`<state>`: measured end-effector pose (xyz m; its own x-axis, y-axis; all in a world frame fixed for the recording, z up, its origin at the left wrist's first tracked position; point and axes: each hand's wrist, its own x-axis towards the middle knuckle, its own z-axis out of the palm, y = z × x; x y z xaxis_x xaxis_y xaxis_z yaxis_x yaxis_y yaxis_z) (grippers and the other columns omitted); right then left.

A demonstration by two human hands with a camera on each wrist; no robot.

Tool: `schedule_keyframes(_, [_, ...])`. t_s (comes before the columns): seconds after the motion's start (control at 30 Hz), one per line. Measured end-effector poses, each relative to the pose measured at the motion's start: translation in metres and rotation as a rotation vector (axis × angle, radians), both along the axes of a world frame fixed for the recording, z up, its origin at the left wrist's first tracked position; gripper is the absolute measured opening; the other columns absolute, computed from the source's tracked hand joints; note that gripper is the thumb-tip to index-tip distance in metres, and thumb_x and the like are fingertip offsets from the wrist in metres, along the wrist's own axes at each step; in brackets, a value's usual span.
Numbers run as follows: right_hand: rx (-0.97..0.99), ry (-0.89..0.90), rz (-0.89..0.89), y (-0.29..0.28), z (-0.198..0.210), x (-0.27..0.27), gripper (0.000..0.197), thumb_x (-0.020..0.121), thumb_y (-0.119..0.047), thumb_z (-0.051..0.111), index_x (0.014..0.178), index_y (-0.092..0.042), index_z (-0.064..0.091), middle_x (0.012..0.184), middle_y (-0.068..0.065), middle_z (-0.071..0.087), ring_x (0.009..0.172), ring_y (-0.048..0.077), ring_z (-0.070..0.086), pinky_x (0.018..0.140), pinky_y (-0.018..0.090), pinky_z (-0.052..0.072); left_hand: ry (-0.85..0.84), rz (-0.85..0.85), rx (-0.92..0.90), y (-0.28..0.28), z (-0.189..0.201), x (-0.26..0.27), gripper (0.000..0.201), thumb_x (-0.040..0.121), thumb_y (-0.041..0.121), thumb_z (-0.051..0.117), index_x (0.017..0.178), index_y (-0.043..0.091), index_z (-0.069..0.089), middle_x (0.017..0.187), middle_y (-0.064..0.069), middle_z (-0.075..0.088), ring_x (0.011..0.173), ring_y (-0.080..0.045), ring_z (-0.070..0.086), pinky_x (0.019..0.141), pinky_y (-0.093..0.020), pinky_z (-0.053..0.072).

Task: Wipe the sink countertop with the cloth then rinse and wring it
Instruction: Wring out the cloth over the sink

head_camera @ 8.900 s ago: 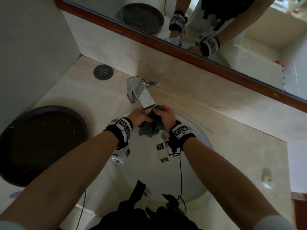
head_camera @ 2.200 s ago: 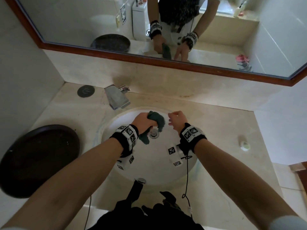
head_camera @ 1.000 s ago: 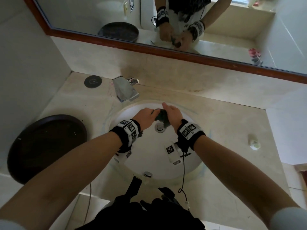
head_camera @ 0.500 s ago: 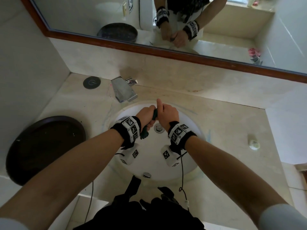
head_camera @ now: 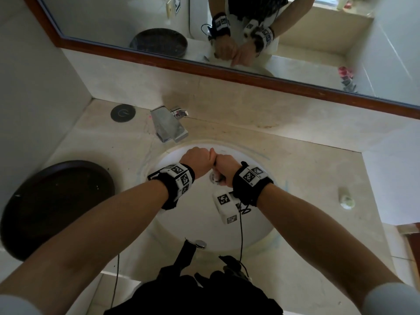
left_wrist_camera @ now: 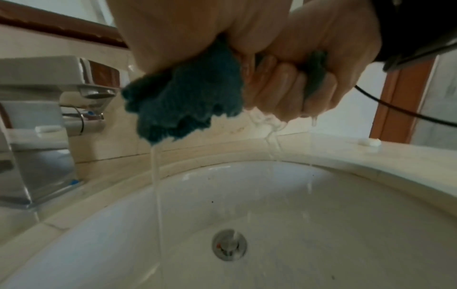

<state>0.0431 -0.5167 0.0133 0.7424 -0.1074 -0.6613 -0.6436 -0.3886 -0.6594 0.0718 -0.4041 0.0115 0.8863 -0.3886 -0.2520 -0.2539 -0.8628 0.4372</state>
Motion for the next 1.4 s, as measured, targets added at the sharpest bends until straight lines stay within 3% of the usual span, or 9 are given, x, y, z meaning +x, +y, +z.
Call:
schedule_keyframes(0.23, [0.205,0.146,-0.09,-0.001,-0.001,-0.009,0.034,0.088,-0.012,0.034,0.055,-0.018,0.038,0.045,0.0,0.04,0.032,0.012,0.035,0.036,0.017,0.024,-0.136,-0.237,0.183,0.007,0.005,-0.001,0.049,0.102,0.031,0.019,0.094,0.004,0.06,0.053,-0.003,0.037,0.051,-0.026,0.041,0.05,-0.029,0.026])
schedule_keyframes(0.3, [0.243,0.147,-0.107,-0.005,-0.001,-0.012,0.035,0.088,-0.015,0.038,0.054,-0.019,0.039,0.048,0.0,0.037,0.035,0.012,0.03,0.039,0.016,0.024,-0.146,-0.254,0.135,0.008,0.005,-0.004,0.05,0.103,0.035,0.021,0.079,0.01,0.057,0.053,-0.003,0.04,0.058,-0.027,0.047,0.055,-0.032,0.035])
schedule_keyframes(0.5, [0.011,-0.104,-0.144,-0.021,0.003,-0.009,0.055,0.099,-0.049,0.037,0.07,-0.007,0.057,0.067,0.013,0.06,0.06,0.028,0.058,0.062,0.036,0.054,0.164,0.102,-0.269,0.002,-0.001,-0.014,0.054,0.092,0.058,0.042,0.06,0.014,0.045,0.054,-0.005,0.046,0.05,-0.025,0.048,0.054,-0.031,0.043])
schedule_keyframes(0.63, [-0.081,-0.254,-0.138,-0.033,0.004,-0.015,0.059,0.1,-0.049,0.035,0.093,0.0,0.067,0.093,0.022,0.067,0.085,0.035,0.064,0.081,0.038,0.053,0.431,0.302,-0.37,-0.006,-0.001,-0.019,0.059,0.09,0.066,0.037,0.064,0.014,0.048,0.054,-0.006,0.047,0.041,-0.02,0.042,0.045,-0.022,0.039])
schedule_keyframes(0.77, [-0.026,-0.272,-0.141,-0.033,0.008,-0.021,0.052,0.098,-0.051,0.035,0.094,-0.007,0.063,0.1,0.02,0.067,0.091,0.037,0.065,0.088,0.05,0.054,0.355,0.332,-0.395,-0.017,0.002,-0.025,0.057,0.099,0.051,0.028,0.071,0.008,0.052,0.069,-0.017,0.056,0.053,-0.023,0.045,0.057,-0.027,0.037])
schedule_keyframes(0.93, [0.014,-0.319,-0.245,-0.031,0.009,-0.028,0.047,0.091,-0.061,0.037,0.092,-0.019,0.057,0.099,0.012,0.066,0.091,0.032,0.064,0.084,0.051,0.055,0.272,0.226,-0.248,-0.032,0.009,-0.03,0.029,0.102,0.016,0.032,0.102,-0.004,0.053,0.109,-0.033,0.061,0.098,-0.043,0.058,0.069,-0.03,0.031])
schedule_keyframes(1.13, [-0.175,-0.478,-0.223,-0.028,0.002,-0.035,0.059,0.094,-0.061,0.029,0.072,-0.012,0.051,0.067,0.003,0.056,0.062,0.021,0.053,0.06,0.031,0.041,0.26,0.14,-0.181,-0.043,0.018,-0.036,0.04,0.101,0.019,0.028,0.065,0.008,0.045,0.062,-0.012,0.048,0.07,-0.034,0.05,0.058,-0.031,0.036])
schedule_keyframes(1.3, [-0.318,-0.373,-0.097,-0.03,0.007,-0.031,0.062,0.102,-0.047,0.027,0.064,-0.005,0.055,0.062,0.009,0.055,0.064,0.03,0.056,0.063,0.032,0.041,0.27,0.169,-0.107,-0.04,0.021,-0.044,0.03,0.1,0.008,0.032,0.116,-0.008,0.051,0.109,-0.028,0.061,0.098,-0.042,0.06,0.074,-0.04,0.044])
schedule_keyframes(1.4, [-0.345,-0.289,-0.069,-0.031,0.003,-0.027,0.058,0.101,-0.046,0.03,0.067,-0.005,0.053,0.074,0.013,0.059,0.072,0.031,0.058,0.065,0.032,0.042,0.164,0.034,0.056,-0.037,0.024,-0.045,0.028,0.099,0.007,0.034,0.121,-0.006,0.046,0.116,-0.025,0.059,0.104,-0.039,0.059,0.08,-0.04,0.044])
